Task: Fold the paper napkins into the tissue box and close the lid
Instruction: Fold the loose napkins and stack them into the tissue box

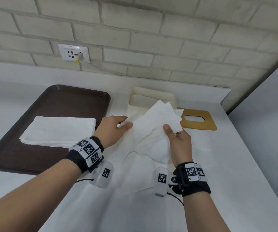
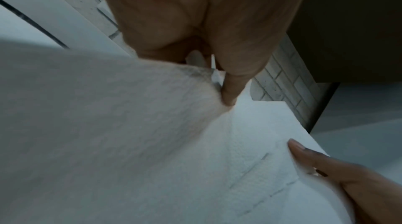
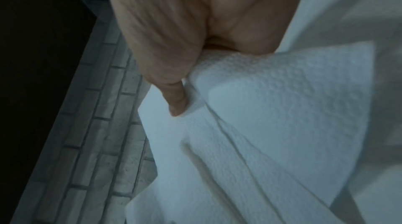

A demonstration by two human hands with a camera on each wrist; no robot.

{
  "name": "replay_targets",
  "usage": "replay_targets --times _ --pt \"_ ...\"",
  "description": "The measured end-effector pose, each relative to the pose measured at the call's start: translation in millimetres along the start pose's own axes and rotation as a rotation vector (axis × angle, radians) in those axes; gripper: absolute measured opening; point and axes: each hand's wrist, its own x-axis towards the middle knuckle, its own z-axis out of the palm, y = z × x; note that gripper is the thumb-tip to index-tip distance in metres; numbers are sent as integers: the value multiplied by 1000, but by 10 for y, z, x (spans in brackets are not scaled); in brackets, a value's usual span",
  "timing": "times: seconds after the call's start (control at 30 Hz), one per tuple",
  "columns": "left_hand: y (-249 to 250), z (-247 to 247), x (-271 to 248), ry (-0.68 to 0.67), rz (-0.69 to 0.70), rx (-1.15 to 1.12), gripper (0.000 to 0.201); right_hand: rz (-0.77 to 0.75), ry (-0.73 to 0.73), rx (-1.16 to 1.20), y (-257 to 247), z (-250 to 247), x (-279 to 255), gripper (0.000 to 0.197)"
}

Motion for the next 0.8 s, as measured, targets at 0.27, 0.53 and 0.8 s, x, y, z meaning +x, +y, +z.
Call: replay_targets --times 0.27,0.53,0.8 --pt "-30 -50 67 45 -11 -40 44 -180 112 -217 -176 -81 125 25" --pt "-197 -219 -42 66 -46 -195 1 -298 113 -286 -706 -358 248 36" --pt "-146 -294 -87 -31 75 -42 34 -445 -136 -189 -1218 -480 -25 10"
